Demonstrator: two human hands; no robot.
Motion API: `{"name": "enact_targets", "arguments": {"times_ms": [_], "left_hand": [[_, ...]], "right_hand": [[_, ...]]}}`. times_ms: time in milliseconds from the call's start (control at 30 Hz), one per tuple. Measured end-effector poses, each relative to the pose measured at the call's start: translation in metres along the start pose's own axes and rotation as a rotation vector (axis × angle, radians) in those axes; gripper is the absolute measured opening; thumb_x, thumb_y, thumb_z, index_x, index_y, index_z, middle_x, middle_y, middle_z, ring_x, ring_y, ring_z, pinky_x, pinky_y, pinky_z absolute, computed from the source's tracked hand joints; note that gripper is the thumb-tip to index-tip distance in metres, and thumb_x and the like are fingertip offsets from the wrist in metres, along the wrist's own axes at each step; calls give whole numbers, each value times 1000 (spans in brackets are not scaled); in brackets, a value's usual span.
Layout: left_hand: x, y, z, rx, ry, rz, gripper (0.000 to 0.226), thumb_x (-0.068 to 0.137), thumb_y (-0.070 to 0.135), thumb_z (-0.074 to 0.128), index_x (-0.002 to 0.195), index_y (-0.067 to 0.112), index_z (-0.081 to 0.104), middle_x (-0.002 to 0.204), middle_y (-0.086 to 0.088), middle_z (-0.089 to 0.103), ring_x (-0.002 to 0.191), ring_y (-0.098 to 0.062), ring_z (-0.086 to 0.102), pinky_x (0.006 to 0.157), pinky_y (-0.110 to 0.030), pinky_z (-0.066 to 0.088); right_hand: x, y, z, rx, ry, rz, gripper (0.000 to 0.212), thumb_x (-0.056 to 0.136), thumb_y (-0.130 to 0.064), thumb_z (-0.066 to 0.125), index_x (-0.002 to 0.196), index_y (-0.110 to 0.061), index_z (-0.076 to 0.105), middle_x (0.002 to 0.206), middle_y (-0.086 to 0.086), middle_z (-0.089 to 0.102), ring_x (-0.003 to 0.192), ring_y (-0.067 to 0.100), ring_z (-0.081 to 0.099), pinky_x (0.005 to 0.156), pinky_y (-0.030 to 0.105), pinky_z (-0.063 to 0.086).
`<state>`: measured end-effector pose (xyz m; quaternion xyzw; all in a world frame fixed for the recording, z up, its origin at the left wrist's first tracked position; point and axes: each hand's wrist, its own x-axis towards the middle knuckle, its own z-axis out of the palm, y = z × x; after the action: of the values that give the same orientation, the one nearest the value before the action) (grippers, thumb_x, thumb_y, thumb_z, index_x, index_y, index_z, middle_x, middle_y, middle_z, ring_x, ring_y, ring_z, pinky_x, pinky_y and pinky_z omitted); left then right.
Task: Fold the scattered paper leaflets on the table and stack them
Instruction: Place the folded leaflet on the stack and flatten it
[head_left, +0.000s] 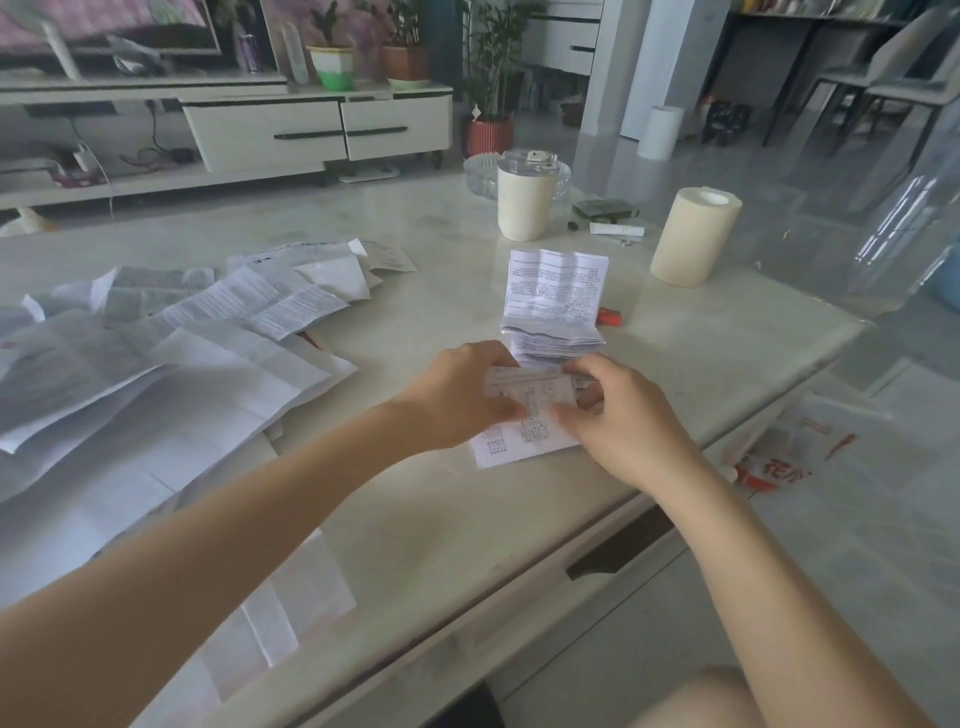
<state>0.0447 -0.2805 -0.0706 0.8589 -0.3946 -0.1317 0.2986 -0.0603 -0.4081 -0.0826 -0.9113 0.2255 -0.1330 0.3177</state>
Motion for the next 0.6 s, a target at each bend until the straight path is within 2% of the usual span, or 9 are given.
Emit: {"name": "enact_targets", "arguments": {"times_ms": [67,133,233,300,367,400,467,533,600], "left_hand": [[-6,-2,-6,-53,44,43,16,84,17,67,95,21,55,84,4,54,74,-14,48,54,-11,35],[-12,-2,-12,-102,103,88,15,85,13,65,89,22,54,77,8,54,67,-9,48,55,-11,36],[-18,-6,-14,-102,191,131,13,86,12,64,88,20,53,75,13,53,68,-4,49,60,-9,36],[-21,-11,-9,-80,202,142,7,88,12,62,89,16,56,75,12,53,69,-10,49,62,-8,36],[-24,-16,-3,-61,187,166,9,89,13,59,97,8,60,85,5,59,77,-15,52,65,-11,36],[-24,-18,-1,-55,180,178,13,90,13,59,101,6,60,90,0,62,81,-18,54,68,-15,38],[-24,-19,-1,-50,194,178,11,90,12,59,98,5,62,89,-5,64,79,-21,55,67,-20,38],[-23,-20,-4,-55,221,157,8,90,12,59,91,6,63,76,-3,61,68,-19,50,59,-16,35],[-22,-20,-9,-50,239,149,7,89,11,59,86,7,64,64,6,53,59,-8,46,55,-14,33]], "right_hand": [[0,-4,0,-25,121,-129,43,81,-17,68,121,-16,53,110,-2,40,106,19,49,84,20,38],[0,-9,1,74,123,-242,49,84,-11,65,130,-15,47,122,-3,41,113,13,43,95,18,35],[2,-16,7,133,12,-305,50,94,-12,51,141,-19,36,137,-3,42,119,3,39,91,7,24],[2,-13,14,49,-70,-316,51,98,-19,43,146,-18,27,146,0,35,133,10,32,94,9,20],[1,-11,19,-27,-151,-270,53,100,-29,38,148,-17,20,148,3,31,137,14,27,98,15,21],[1,-10,20,-40,-151,-253,52,100,-32,36,147,-17,23,147,4,33,136,16,29,100,19,24],[4,-10,19,-23,-54,-292,42,99,-31,40,136,-14,46,134,6,50,126,19,44,99,27,34],[6,-13,17,69,50,-366,26,96,-22,50,114,-9,65,108,7,64,103,17,57,87,28,43],[6,-17,16,152,98,-398,20,93,-13,54,104,-8,70,92,5,68,79,8,56,75,25,43]]}}
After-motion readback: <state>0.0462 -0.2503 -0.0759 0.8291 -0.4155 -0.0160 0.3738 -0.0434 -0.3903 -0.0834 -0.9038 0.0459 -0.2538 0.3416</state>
